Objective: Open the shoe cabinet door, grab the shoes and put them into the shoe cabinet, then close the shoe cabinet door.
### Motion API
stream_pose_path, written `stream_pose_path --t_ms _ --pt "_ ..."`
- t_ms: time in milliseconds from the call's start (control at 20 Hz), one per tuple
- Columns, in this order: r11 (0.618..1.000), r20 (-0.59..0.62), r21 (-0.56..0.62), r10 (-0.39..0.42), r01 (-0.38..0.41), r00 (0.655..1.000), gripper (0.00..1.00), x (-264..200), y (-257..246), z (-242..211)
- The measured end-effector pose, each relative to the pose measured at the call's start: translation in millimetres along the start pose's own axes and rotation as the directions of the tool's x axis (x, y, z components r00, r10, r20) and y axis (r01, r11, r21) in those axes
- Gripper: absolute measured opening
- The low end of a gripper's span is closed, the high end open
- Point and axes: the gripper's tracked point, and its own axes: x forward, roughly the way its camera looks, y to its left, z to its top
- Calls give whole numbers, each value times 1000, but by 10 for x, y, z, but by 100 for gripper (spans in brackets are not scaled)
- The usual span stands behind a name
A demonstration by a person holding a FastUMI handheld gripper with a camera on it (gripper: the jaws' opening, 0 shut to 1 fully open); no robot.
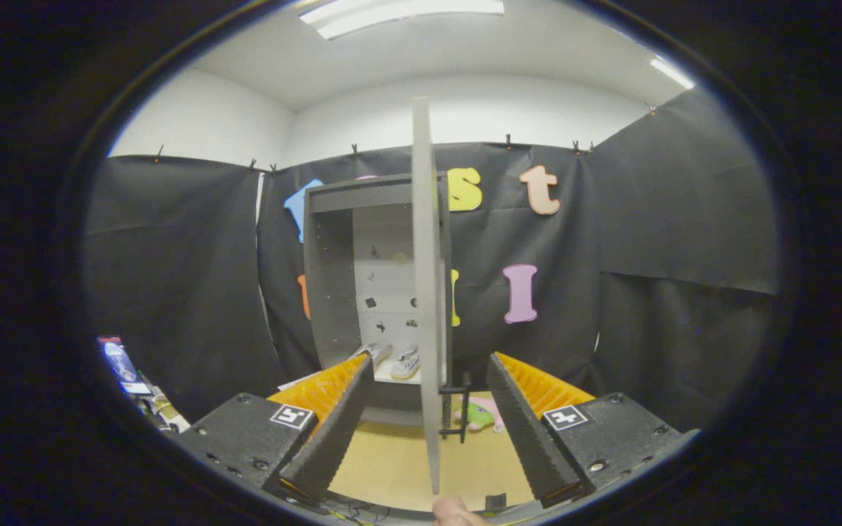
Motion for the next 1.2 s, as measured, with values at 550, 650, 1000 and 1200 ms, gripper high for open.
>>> stream_pose_path --t_ms 550,650,1000,1200 --pt "996 -82 -39 -82 79 993 100 709 -994 -604" --pt "998 -112 -18 -64 62 992 100 839 -974 -735" --pt "1000 -146 -15 -17 15 989 99 1062 -716 -890" --pt "999 -145 -37 -34 29 989 97 1025 -621 -882"
